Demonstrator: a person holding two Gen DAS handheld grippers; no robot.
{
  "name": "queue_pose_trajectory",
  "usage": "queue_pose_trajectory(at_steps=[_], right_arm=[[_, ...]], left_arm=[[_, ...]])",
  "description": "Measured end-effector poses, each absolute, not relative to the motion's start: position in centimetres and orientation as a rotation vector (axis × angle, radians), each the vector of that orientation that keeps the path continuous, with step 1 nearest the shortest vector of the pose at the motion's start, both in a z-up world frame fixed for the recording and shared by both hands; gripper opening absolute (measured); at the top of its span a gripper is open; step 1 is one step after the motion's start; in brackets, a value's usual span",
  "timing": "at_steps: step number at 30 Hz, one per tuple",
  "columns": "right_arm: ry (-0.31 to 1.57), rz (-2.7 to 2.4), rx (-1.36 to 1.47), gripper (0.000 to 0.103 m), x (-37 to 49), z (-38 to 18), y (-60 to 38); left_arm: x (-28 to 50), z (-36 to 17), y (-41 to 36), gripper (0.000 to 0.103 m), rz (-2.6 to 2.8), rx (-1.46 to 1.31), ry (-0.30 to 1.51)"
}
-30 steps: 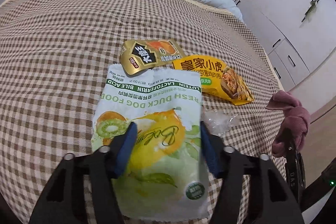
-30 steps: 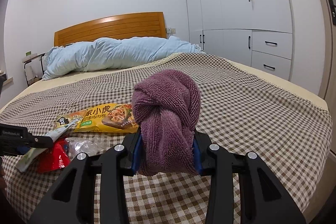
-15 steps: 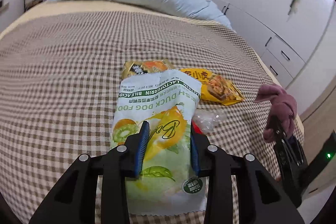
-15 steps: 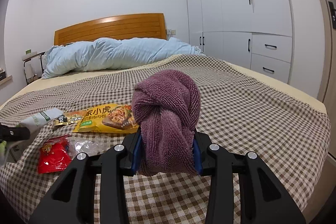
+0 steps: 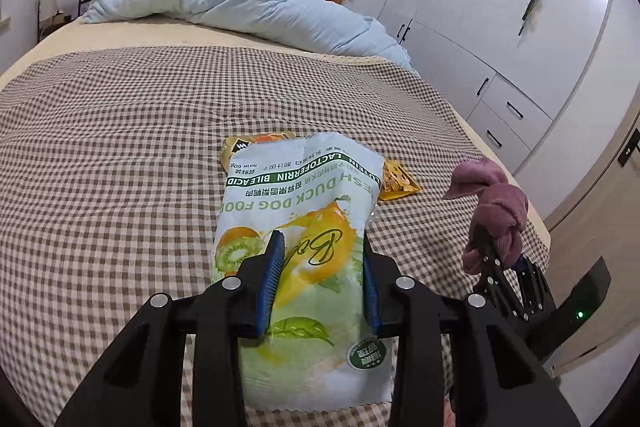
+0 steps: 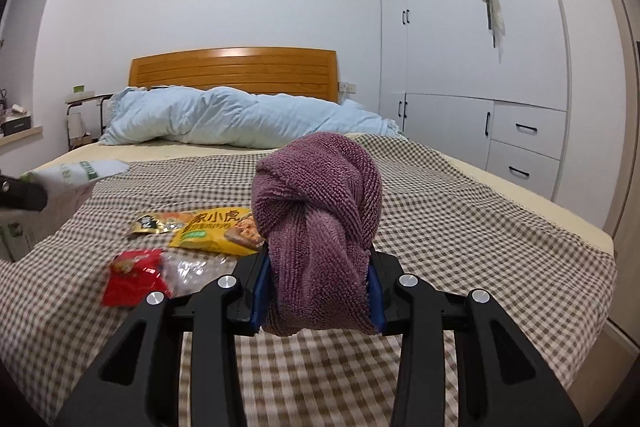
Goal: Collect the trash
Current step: 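Lift the dog-food bag and towel off the bed with both tools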
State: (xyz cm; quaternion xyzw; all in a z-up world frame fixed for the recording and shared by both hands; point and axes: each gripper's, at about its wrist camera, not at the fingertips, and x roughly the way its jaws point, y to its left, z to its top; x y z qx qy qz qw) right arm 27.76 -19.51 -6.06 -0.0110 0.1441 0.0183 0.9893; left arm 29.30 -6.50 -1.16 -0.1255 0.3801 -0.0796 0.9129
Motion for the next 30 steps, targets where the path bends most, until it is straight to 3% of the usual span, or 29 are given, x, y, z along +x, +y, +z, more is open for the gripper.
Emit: queue_pose_trajectory(at_steps=[30], right_arm=[[0.261, 0.153, 0.010, 0.038, 14.3, -3.2, -22.7]], left_arm=[[15.8, -0.3, -10.8, 0.034, -0.271, -0.130, 0.677]])
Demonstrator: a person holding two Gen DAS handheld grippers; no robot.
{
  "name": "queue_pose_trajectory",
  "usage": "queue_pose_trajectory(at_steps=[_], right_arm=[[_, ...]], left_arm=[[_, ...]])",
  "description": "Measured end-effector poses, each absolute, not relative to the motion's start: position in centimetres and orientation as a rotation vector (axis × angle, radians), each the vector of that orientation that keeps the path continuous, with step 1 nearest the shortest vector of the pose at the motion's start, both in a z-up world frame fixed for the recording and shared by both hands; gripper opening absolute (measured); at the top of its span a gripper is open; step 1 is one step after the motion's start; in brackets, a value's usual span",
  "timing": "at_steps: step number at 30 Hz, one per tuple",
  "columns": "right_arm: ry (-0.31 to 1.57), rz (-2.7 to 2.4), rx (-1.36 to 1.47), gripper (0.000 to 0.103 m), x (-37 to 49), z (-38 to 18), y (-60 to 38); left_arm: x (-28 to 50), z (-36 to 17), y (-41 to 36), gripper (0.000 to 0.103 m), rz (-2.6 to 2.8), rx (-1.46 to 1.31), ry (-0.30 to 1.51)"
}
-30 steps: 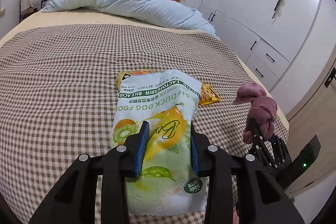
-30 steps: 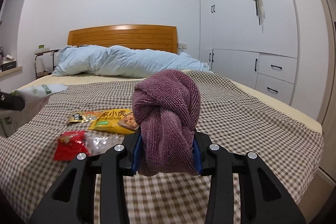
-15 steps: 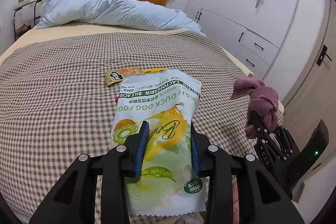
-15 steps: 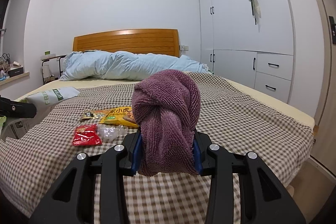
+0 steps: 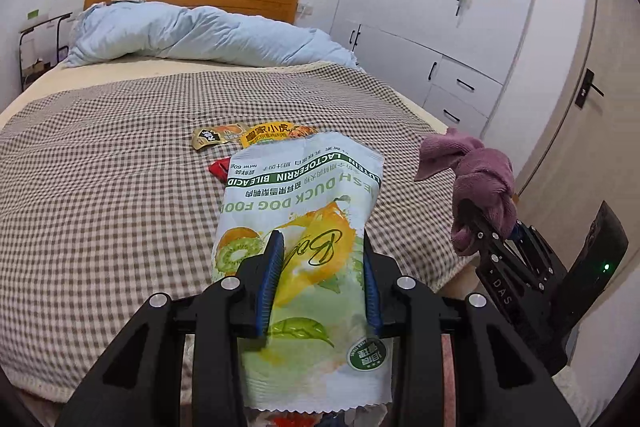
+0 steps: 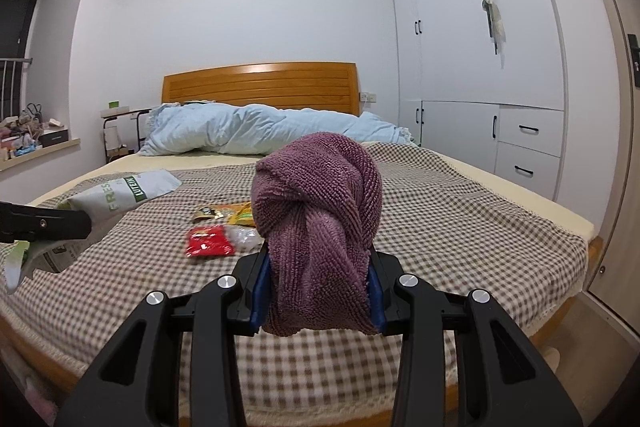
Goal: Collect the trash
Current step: 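Lift the dog-food bag and towel off the bed with both tools, then carry the dog-food bag and purple towel with both tools down to the trash bin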
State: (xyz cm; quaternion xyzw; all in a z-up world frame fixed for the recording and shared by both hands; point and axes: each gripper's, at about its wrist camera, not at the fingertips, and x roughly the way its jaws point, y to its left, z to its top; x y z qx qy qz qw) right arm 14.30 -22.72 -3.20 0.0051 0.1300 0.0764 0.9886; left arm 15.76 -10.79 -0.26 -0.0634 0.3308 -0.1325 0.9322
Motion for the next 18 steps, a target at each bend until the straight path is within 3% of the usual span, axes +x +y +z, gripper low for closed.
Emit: queue_pose_trajectory(at_steps=[18], right_arm=[[0.266, 0.241, -0.009, 0.038, 8.2, -3.6, -23.5]], left_arm=[[9.0, -2.9, -9.6, 0.034, -0.319, -0.137, 0.622]])
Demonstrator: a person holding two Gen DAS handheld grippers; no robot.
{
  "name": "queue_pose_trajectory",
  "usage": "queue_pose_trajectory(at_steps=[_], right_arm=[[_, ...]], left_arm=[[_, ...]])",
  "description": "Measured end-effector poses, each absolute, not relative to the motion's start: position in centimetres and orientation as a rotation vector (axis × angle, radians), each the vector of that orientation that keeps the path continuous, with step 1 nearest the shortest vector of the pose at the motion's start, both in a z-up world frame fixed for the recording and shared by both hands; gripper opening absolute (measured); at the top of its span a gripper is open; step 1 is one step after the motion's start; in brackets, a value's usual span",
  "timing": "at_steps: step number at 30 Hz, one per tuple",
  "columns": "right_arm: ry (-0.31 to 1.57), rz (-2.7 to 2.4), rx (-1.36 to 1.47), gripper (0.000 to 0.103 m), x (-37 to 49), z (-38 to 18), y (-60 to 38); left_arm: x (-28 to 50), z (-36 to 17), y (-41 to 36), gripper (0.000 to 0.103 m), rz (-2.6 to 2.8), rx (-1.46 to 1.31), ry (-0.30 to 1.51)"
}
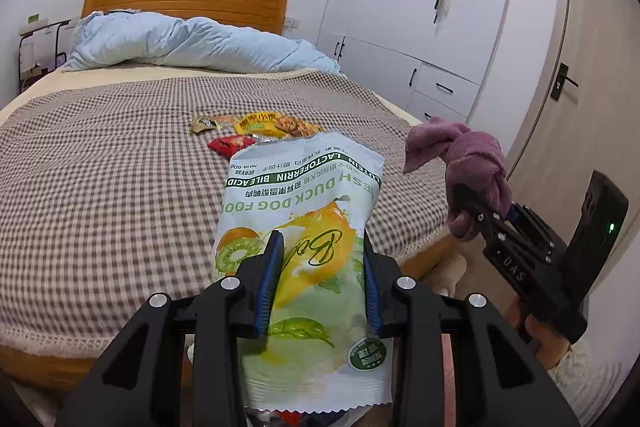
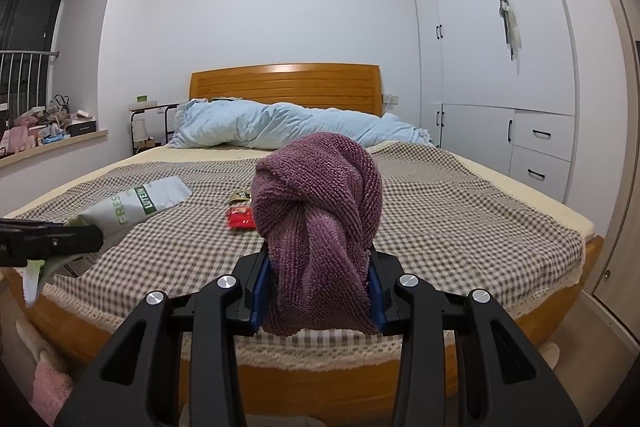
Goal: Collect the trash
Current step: 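Carry the dog-food bag and purple towel with both tools down to the trash bin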
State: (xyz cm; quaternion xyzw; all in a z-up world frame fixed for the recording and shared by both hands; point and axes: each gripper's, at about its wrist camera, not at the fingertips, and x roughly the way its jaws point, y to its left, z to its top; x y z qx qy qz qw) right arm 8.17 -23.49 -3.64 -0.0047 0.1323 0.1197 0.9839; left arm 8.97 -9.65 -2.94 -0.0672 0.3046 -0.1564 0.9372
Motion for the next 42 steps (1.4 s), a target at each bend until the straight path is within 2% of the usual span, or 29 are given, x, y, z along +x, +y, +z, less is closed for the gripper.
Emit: queue_pose_trajectory(at_steps=[25, 42], right_arm=[[0.409, 0.324, -0.037, 0.038, 4.4, -8.2, -22.7], [0.442, 0.337, -0.055, 0.039, 3.7, -8.9, -22.3]], left_arm=[[2.1, -9.4, -8.9, 0.034, -0.272, -0.235, 0.649], [0.7, -10.3, -9.0, 0.034, -0.252, -0.234, 0.652]])
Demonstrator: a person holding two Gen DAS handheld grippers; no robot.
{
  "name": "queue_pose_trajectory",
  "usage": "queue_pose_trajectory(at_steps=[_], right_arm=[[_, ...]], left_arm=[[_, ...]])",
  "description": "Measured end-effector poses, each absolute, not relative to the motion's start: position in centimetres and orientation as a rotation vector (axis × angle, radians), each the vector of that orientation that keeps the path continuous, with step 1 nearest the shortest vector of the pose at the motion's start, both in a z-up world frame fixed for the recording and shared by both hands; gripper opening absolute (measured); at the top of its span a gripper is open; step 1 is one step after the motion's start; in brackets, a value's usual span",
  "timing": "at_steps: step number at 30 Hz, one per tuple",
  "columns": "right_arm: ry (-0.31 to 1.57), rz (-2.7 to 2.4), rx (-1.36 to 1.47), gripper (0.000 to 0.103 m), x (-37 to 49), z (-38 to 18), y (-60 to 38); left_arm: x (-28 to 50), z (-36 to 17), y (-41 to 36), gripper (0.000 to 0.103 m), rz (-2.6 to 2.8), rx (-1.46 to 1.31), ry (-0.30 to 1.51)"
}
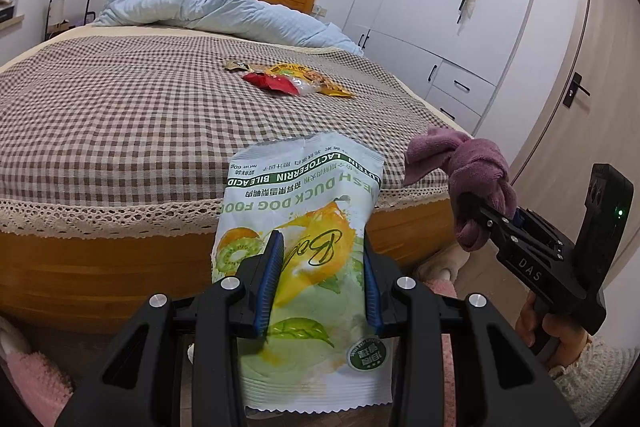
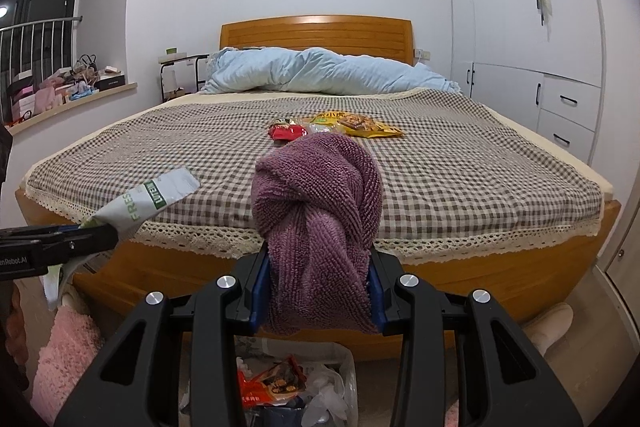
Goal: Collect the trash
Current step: 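Carry the dog-food bag and purple towel with both tools down to the trash bin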
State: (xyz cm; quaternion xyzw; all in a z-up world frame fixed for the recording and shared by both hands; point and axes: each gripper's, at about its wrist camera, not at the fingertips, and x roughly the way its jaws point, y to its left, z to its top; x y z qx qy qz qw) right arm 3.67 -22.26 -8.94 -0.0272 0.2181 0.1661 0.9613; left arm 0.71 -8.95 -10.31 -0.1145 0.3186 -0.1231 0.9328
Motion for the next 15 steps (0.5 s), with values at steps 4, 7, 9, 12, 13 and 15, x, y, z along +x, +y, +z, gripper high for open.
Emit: queue_pose_trajectory(at_steps=[4, 7, 9, 12, 13, 15], right_arm=[[0.463, 0.331, -0.057, 0.039, 3.4, -9.5, -22.5], [0.476, 0.330, -0.060, 0.039, 3.3, -9.9, -22.6], [0.483, 0.330, -0.063, 0.039, 3.1, -10.0, -22.6], [0.493, 0.328, -0.065, 0.039, 3.1, -10.3, -22.6], [0.497, 0.327, -0.065, 0.039, 3.1, -10.4, -22.6], [0.507, 0.327, -0.062, 0.039, 3.1, -10.6, -22.6]], left_arm=[[0.8, -10.6, -9.2, 0.034, -0.261, -0.235, 0.662], [0.9, -10.8, -9.4, 0.034, -0.269, -0.234, 0.672], [0.8, -11.1, -9.6, 0.034, -0.271, -0.231, 0.676], [0.9, -11.2, -9.8, 0.034, -0.273, -0.225, 0.684], [0.9, -11.3, -9.8, 0.034, -0.272, -0.226, 0.689], [1.0, -11.5, -9.8, 0.034, -0.274, -0.227, 0.695]])
